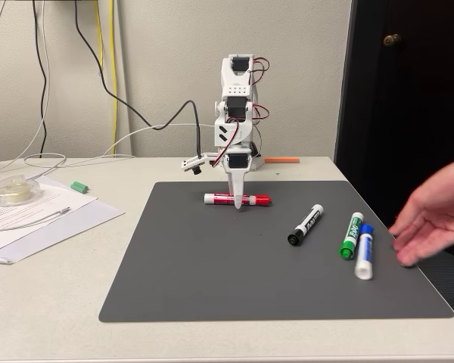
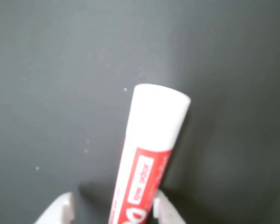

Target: Pick up the red marker.

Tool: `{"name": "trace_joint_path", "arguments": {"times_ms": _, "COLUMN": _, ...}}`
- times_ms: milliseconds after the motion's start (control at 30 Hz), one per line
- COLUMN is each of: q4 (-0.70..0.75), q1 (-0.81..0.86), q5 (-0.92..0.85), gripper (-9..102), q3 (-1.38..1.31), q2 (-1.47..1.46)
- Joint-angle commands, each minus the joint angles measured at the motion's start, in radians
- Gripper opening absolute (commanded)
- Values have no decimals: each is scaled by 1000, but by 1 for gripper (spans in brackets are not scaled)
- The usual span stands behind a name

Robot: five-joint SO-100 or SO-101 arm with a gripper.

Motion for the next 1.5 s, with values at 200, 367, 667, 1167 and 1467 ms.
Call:
{"name": "trace_joint_path", "arguments": {"times_ms": 200, "q4": -44, "q1": -28, "q5": 29, "gripper": 8, "q3": 0, "q2": 3}}
{"name": "trace_joint_path", "arguments": {"times_ms": 367, "q4": -60, "q1": -29, "q5": 38, "gripper": 4, "q3": 0, "q2": 0}}
{"name": "trace_joint_path", "arguments": {"times_ms": 667, "q4": -63, "q1": -35, "q5": 57, "gripper": 2, "q3": 0, "q2": 35}}
{"name": "trace_joint_path", "arguments": {"times_ms": 1167, "q4": 35, "q1": -5, "q5": -12, "gripper": 2, "q3": -77, "q2": 588}}
{"name": "trace_joint_path", "arguments": {"times_ms": 1467, "q4": 41, "q1": 38, "q5": -72, "gripper": 2, "q3": -259, "q2": 667}}
